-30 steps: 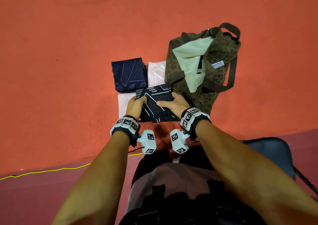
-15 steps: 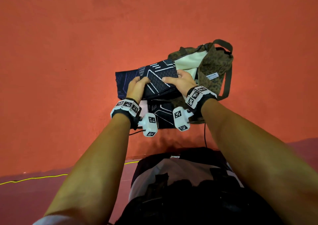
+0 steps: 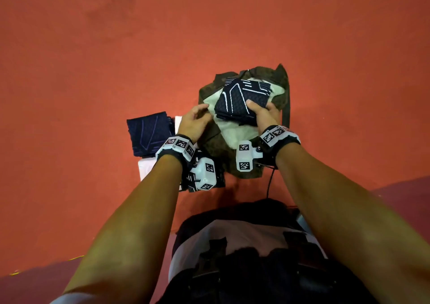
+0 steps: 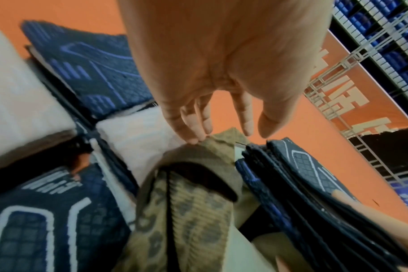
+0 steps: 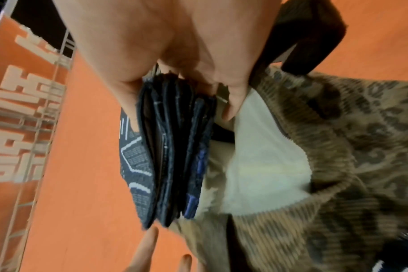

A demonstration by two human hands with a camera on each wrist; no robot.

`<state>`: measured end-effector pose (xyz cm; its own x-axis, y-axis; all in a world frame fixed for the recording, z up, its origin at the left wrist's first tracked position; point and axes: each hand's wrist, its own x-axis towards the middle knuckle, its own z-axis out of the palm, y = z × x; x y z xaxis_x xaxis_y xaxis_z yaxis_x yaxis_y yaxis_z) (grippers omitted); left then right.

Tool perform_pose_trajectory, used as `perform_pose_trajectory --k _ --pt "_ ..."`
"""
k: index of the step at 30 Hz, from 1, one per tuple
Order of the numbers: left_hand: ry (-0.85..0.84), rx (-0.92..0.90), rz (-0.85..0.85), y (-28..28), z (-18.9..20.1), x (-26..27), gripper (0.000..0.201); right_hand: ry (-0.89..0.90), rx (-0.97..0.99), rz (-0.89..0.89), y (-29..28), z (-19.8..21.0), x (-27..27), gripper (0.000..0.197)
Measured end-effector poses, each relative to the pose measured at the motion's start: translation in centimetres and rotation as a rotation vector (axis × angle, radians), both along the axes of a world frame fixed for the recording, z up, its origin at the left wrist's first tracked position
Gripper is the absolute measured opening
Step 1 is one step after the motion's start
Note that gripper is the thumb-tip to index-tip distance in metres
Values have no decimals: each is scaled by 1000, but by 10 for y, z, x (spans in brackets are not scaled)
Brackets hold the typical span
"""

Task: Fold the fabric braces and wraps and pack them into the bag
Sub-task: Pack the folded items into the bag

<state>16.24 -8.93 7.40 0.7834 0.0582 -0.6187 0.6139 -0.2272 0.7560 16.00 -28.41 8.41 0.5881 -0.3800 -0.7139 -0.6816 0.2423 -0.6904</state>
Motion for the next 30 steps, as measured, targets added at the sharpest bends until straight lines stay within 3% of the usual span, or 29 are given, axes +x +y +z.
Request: perform_pose_trajectory --k 4,8,11,16,20,22,27,30 --pt "44 133 -142 -14 -17 9 46 64 -68 -55 -22 -9 4 37" --pt "47 336 -286 -29 -22 12 42 173 -137 100 -28 -14 4 48" --pt "82 444 -275 -36 -16 12 40 270 -163 200 -28 -19 -1 58" --pt "136 373 -236 -35 -19 9 42 404 -199 282 -46 -21 -16 53" --pt "99 268 -221 -35 -27 7 27 394 -223 273 -51 -18 -23 49" --pt "80 237 -225 -34 -28 5 31 346 -221 290 -42 -15 -20 56" --pt "7 118 -192 -32 -16 -4 36 156 -133 332 -19 -19 -10 35" --pt "-10 34 -121 -28 -9 -4 44 150 -144 341 -14 -21 -7 40"
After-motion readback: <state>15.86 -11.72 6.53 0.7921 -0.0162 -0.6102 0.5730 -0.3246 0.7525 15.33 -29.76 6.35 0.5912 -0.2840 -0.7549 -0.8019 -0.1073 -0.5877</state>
